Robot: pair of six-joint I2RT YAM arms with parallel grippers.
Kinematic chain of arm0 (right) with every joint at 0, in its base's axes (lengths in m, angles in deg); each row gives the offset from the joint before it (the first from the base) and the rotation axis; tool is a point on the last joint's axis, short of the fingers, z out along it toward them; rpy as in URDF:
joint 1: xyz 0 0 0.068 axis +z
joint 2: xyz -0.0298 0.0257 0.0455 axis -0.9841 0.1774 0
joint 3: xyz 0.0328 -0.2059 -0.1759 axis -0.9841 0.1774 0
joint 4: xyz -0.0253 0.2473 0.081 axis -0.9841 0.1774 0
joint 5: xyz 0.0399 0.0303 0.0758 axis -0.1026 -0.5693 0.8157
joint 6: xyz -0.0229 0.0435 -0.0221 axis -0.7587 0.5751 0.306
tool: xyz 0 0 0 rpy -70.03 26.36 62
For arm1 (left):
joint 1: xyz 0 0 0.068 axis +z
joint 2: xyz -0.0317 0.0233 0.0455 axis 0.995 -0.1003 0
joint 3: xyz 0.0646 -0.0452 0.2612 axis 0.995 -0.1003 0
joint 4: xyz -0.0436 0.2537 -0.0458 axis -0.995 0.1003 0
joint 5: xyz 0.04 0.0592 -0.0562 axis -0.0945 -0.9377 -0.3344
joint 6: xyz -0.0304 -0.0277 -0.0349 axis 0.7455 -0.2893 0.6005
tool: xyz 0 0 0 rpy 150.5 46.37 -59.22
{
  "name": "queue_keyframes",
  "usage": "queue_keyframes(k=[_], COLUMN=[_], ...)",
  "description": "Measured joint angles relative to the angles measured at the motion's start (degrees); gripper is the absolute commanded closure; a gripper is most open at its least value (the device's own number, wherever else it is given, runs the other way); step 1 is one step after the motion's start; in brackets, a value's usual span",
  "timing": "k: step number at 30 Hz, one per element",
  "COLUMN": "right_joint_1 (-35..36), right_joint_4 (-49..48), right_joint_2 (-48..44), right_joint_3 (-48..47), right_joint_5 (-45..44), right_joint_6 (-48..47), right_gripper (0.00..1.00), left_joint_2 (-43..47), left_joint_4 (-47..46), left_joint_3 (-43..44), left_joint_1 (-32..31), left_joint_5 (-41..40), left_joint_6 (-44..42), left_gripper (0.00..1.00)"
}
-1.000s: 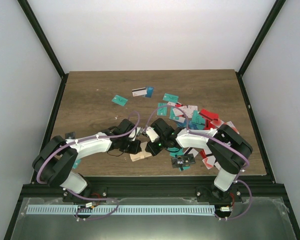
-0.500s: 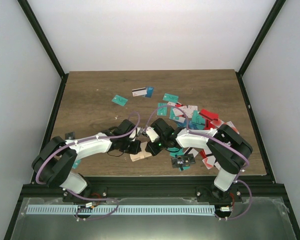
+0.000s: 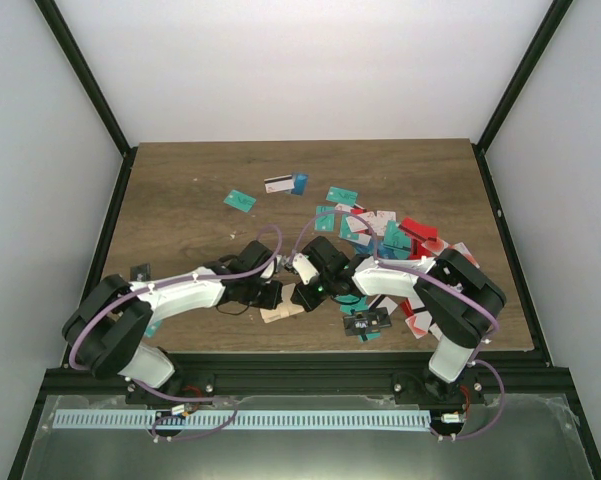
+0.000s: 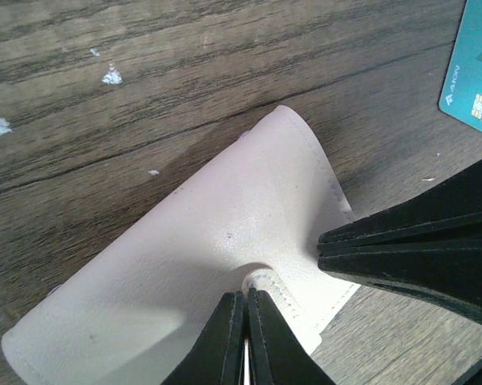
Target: Put the credit cards into the card holder
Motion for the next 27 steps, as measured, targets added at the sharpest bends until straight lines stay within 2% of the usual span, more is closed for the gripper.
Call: queue_keyframes(k=[27], right_joint_1=[-0.44], right_joint_4=[-0.13], right_joint_2=[0.33], right_joint_3=[-0.02], right_joint_5=[0.66], right_joint_6=[2.56], right_gripper=[0.96], left_joint_2=[0.59], left_joint_4=[0.85], left_joint_3=[-0.11], left_joint_1=[-6.34], left_joint_5=[-11.19], left_joint_6=[3.45], left_gripper=[0.96])
